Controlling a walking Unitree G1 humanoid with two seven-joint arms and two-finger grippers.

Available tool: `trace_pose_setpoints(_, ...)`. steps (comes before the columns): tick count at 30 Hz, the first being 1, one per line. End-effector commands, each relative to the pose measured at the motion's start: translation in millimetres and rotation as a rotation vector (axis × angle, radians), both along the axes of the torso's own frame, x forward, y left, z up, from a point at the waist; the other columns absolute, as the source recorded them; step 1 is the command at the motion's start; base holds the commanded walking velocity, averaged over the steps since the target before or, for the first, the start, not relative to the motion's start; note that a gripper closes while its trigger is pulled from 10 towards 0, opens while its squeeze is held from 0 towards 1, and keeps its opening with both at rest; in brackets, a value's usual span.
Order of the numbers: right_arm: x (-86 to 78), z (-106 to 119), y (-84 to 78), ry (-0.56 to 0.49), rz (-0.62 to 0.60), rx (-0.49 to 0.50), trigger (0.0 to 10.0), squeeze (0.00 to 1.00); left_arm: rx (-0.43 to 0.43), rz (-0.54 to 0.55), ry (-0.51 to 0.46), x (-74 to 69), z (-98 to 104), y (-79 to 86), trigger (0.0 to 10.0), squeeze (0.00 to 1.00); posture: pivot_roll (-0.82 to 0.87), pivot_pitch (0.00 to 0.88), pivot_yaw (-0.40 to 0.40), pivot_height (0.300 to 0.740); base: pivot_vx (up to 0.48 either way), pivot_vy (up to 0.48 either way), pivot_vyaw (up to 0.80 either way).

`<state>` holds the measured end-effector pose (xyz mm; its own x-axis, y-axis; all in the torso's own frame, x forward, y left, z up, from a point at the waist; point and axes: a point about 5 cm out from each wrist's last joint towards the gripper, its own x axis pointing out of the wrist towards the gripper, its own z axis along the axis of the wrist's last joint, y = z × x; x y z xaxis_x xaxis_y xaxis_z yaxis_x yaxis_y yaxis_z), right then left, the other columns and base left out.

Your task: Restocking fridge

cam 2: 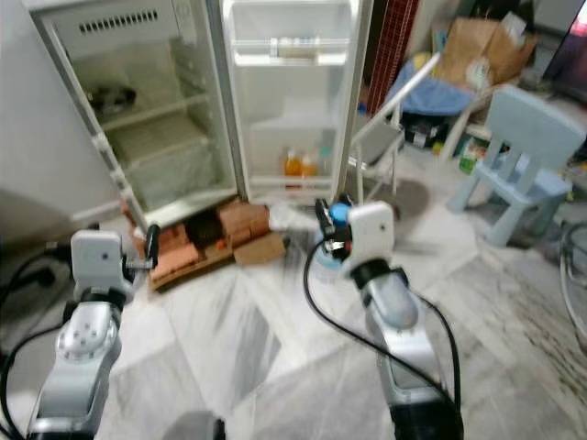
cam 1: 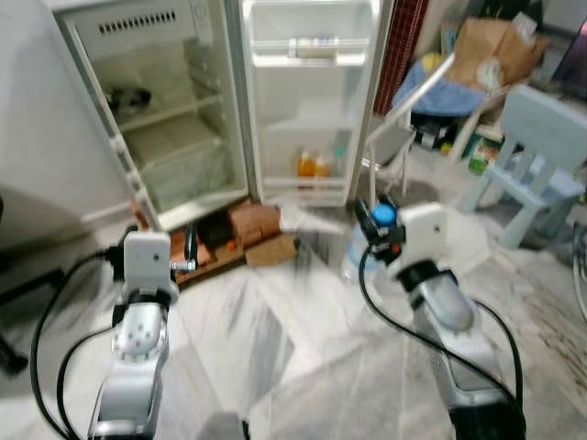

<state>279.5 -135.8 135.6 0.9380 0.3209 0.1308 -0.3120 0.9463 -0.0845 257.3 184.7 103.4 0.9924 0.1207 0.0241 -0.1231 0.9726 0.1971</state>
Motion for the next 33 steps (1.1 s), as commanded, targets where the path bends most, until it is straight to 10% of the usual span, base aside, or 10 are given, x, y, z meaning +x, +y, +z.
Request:
trace_pose_setpoints(1, 3.4, 17.6, 15.9, -0.082, 0.065, 0.007, 10.0, 0.0, 0.014, 0.035, -0.011, 1.3, 4.9, 8.1, 10.0, 0.0, 0.11, 0.0, -0.03, 0.74, 0.0, -0.48, 0.6)
trace_pose_setpoints(14, 2.4, 19.9, 15.7, -0.093, 0.053, 0.034, 10.0, 0.0, -0.001, 0.055, -0.018, -1.5, 5.7, 11.7, 10.0, 0.0, 0.1, 0.0, -0.027, 0.74, 0.0, -0.11, 0.55)
trace_pose_setpoints(33, -4.2, 11.0, 11.1, -0.075, 0.032, 0.029, 10.0, 0.0, -0.003, 0.065, -0.027, -4.4, 6.7, 16.5, 10.0, 0.0, 0.11, 0.0, -0.021, 0.74, 0.435, 0.0, 0.0)
